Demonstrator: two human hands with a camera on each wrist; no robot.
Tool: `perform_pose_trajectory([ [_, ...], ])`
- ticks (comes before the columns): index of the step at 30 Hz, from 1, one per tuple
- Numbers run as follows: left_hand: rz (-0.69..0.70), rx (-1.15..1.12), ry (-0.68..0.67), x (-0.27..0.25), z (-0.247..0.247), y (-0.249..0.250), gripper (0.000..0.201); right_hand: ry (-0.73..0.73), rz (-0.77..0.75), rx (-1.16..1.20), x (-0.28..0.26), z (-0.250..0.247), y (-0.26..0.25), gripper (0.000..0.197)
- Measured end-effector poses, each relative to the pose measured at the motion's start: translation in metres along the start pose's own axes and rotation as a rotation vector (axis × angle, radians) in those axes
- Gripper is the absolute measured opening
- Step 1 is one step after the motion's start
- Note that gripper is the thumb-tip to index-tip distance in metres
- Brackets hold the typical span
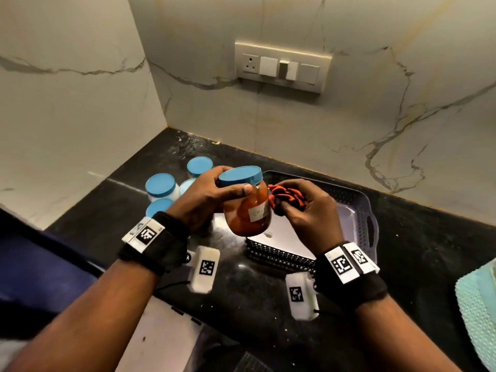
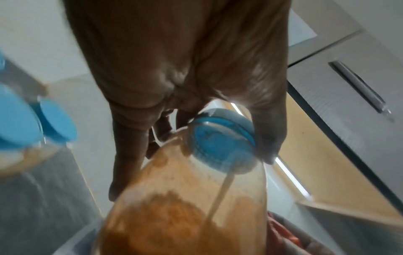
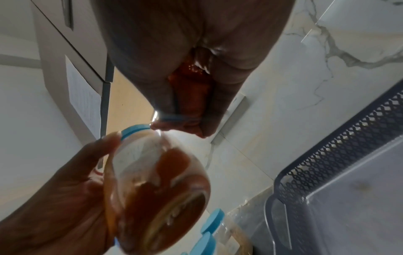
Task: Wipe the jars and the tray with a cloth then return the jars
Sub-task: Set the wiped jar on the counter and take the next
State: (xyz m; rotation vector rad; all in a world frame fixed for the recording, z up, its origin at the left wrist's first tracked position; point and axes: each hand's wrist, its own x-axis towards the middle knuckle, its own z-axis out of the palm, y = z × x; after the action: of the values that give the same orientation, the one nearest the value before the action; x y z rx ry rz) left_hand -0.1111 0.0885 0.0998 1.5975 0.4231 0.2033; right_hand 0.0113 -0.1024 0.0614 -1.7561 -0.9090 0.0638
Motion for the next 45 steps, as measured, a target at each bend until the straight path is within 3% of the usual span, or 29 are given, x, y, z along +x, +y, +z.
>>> perform_pose_trajectory([
  [2,0.015,0.288,0.073,-0.006,-0.018,-0.003,0.057,-0.012,0.039,0.027,-0.003,0.008,0.008,0.024],
  [5,0.049,0.74,0.207,-0.006,-0.043,-0.02,0.071,-0.004,0.105,0.083,-0.008,0.013,0.014,0.021],
  [11,-0.075,1.014,0.297,-0.001,-0.053,-0.062,0.085,-0.017,0.253,-0.003,-0.035,-0.005,0.064,0.02],
  [13,-0.141,1.131,0.283,0.0,-0.049,-0.07,0.087,-0.013,0.313,-0.016,-0.046,-0.012,0.083,0.031],
  [17,-0.213,1.188,0.241,0.004,-0.045,-0.078,0.085,0.005,0.398,-0.062,-0.061,-0.019,0.11,0.042],
  [21,-0.252,1.236,0.215,0.002,-0.041,-0.082,0.079,0.021,0.437,-0.105,-0.066,-0.023,0.121,0.021],
  [25,-0.297,1.268,0.215,0.001,-0.038,-0.081,0.076,0.024,0.448,-0.13,-0.064,-0.03,0.12,0.022],
  [28,-0.306,1.351,0.188,-0.002,-0.036,-0.076,0.087,0.019,0.459,-0.147,-0.065,-0.036,0.124,0.022],
  [31,-0.215,1.381,0.261,-0.007,-0.022,-0.068,0.089,-0.004,0.452,-0.133,-0.069,-0.04,0.129,0.024],
  [34,-0.066,1.182,0.31,-0.002,0.007,-0.061,0.07,-0.038,0.381,-0.184,-0.076,-0.046,0.126,0.024],
  [37,-0.032,1.011,0.277,0.014,0.042,-0.062,0.057,-0.091,0.319,-0.273,-0.094,-0.059,0.124,0.025],
  [42,-0.164,1.004,0.145,0.035,0.085,-0.088,0.067,-0.123,0.317,-0.223,-0.138,-0.095,0.125,0.03],
  [45,-0.266,1.003,0.074,0.041,0.101,-0.105,0.077,0.006,0.439,-0.119,-0.147,-0.118,0.128,0.031],
])
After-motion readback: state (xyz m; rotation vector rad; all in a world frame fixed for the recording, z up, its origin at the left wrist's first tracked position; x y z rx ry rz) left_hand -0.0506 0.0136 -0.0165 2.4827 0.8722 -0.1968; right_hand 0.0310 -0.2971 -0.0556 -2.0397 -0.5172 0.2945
